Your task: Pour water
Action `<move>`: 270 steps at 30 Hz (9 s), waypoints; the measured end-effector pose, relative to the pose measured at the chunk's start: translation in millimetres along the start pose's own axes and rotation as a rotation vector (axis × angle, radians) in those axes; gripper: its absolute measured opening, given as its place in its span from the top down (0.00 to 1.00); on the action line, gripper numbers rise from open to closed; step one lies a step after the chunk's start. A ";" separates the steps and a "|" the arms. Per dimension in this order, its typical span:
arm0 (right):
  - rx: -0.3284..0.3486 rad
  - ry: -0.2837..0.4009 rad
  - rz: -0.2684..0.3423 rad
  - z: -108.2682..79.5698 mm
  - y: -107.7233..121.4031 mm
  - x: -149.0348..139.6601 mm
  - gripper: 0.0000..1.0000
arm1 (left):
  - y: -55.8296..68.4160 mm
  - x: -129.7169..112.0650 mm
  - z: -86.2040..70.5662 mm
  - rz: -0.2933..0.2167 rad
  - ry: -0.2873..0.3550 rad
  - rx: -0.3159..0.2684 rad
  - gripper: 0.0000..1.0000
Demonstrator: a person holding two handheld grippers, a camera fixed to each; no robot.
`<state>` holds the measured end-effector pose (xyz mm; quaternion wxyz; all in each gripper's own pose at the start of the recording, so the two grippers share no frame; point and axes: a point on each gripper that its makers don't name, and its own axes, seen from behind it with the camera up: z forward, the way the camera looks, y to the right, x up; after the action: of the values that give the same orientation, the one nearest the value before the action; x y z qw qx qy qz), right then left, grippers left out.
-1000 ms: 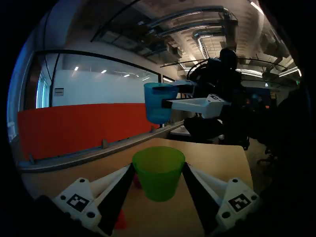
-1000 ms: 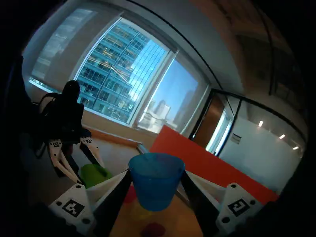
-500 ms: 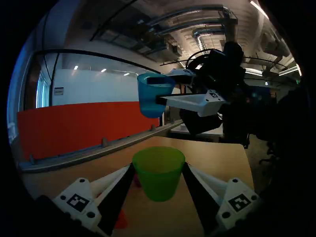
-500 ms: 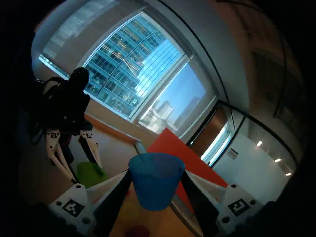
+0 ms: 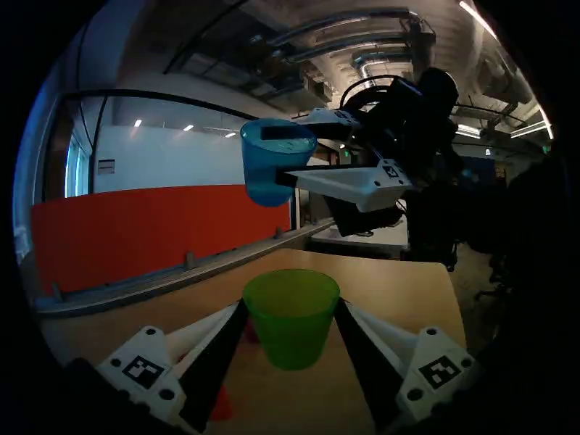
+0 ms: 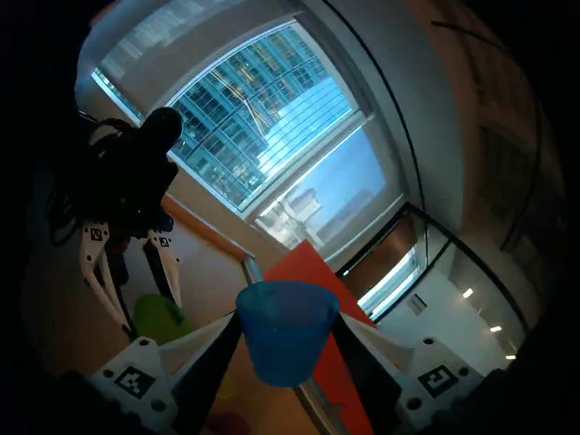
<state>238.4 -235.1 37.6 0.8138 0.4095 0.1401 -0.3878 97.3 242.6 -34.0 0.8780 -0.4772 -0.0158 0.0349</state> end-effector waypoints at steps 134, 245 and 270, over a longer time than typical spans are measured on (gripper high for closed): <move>-0.046 -0.058 -0.637 24.9 30.7 24.5 0.10 | 1.9 9.6 -1.5 0.015 0.020 0.007 0.14; 0.048 0.093 0.697 -2.0 -7.6 59.3 0.11 | -3.4 17.0 -4.8 0.027 0.030 0.030 0.14; 0.019 0.022 0.695 -23.7 -20.0 16.7 0.11 | -9.9 0.0 -7.5 0.021 -0.001 0.051 0.14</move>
<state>236.5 -232.7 2.5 0.8918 0.4444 -0.0026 -0.0844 98.2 231.0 -29.8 0.8894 -0.4548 -0.0104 0.0450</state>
